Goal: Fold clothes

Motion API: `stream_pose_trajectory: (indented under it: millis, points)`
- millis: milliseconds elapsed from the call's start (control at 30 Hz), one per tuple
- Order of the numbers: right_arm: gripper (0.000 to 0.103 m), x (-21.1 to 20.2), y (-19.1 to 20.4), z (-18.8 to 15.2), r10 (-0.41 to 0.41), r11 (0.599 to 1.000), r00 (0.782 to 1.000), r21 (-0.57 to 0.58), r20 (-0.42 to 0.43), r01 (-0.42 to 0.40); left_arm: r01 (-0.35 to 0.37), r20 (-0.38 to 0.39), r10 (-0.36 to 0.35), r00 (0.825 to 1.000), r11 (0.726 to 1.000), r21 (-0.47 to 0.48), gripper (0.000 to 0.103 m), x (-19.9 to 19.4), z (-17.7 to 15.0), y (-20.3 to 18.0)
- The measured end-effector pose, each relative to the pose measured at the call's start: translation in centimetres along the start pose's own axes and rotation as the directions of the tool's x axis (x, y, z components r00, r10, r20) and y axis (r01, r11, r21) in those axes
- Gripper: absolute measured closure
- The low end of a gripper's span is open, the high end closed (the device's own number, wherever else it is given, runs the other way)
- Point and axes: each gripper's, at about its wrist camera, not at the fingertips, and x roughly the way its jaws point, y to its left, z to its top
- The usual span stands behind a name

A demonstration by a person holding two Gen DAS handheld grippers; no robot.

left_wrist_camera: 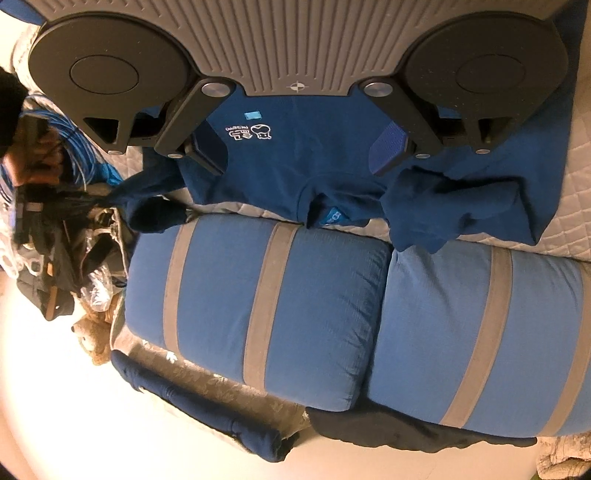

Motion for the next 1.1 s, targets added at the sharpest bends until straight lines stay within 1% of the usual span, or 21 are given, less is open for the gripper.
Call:
stream_pose_trajectory:
  millis: [133, 233, 400, 467, 567, 600, 633, 667, 700, 800, 867, 900, 967, 1033, 1100]
  points:
    - [0.1, -4.5, 2.1, 0.4, 0.05, 0.994, 0.998, -0.099, 0.034, -0.046, -0.005, -0.003, 0.005, 1.0, 1.0, 0.004, 0.019, 0.1, 0.0, -0.1]
    - [0.1, -7.9, 3.3, -0.1, 0.109, 0.986, 0.993, -0.133, 0.046, -0.103, -0.003, 0.001, 0.003, 1.0, 1.0, 0.004, 0.019, 0.0, 0.0, -0.1]
    - [0.1, -11.6, 6.0, -2.3, 0.189, 0.959, 0.982, -0.221, 0.022, -0.179, -0.005, 0.001, 0.005, 1.0, 1.0, 0.004, 0.019, -0.1, -0.1, 0.0]
    - [0.1, -12.3, 6.8, -3.5, 0.218, 0.948, 0.976, -0.234, -0.017, -0.216, -0.011, -0.003, 0.011, 1.0, 1.0, 0.006, 0.019, 0.0, -0.2, 0.0]
    - [0.1, -12.3, 7.1, -5.4, 0.251, 0.934, 0.958, -0.228, -0.137, -0.277, -0.018, -0.008, 0.018, 1.0, 1.0, 0.006, 0.019, -0.1, -0.2, 0.0]
    - [0.093, -12.2, 7.2, -6.2, 0.248, 0.93, 0.953, -0.235, -0.174, -0.285, -0.018, -0.009, 0.018, 1.0, 1.0, 0.005, 0.019, -0.1, -0.2, 0.1]
    - [0.094, -12.2, 7.2, -6.9, 0.238, 0.926, 0.949, -0.247, -0.207, -0.286, -0.018, -0.01, 0.018, 1.0, 1.0, 0.004, 0.019, -0.1, -0.2, 0.1]
    - [0.087, -12.3, 6.8, -7.2, 0.235, 0.929, 0.947, -0.235, -0.218, -0.285, -0.018, -0.01, 0.018, 1.0, 1.0, 0.004, 0.019, -0.1, -0.2, 0.1]
    - [0.067, -12.4, 6.1, -7.3, 0.238, 0.936, 0.947, -0.208, -0.216, -0.282, -0.016, -0.01, 0.016, 1.0, 1.0, 0.004, 0.019, -0.1, -0.1, 0.1]
    - [0.051, -12.6, 3.9, -7.6, 0.245, 0.954, 0.947, -0.125, -0.208, -0.274, -0.013, -0.008, 0.013, 1.0, 1.0, 0.002, 0.019, -0.1, -0.1, 0.1]
    - [0.046, -12.2, 1.7, -7.4, 0.232, 0.971, 0.956, -0.018, -0.179, -0.239, -0.012, -0.01, 0.012, 1.0, 1.0, 0.001, 0.019, -0.1, -0.1, 0.2]
    - [0.046, -11.8, 0.5, -7.3, 0.217, 0.976, 0.962, 0.045, -0.164, -0.212, -0.012, -0.011, 0.012, 1.0, 1.0, 0.0, 0.019, -0.1, -0.2, 0.2]
    - [0.046, -10.6, -2.1, -7.3, 0.183, 0.971, 0.973, 0.179, -0.138, -0.158, -0.013, -0.014, 0.013, 1.0, 1.0, 0.0, 0.019, 0.0, -0.1, 0.2]
    - [0.046, -9.0, -4.7, -7.6, 0.176, 0.935, 0.977, 0.332, -0.121, -0.127, -0.017, -0.018, 0.017, 1.0, 1.0, 0.002, 0.019, 0.1, -0.2, 0.2]
    - [0.046, -7.3, -6.4, -7.9, 0.181, 0.888, 0.978, 0.446, -0.106, -0.116, -0.02, -0.02, 0.02, 1.0, 1.0, 0.006, 0.019, 0.1, -0.2, 0.1]
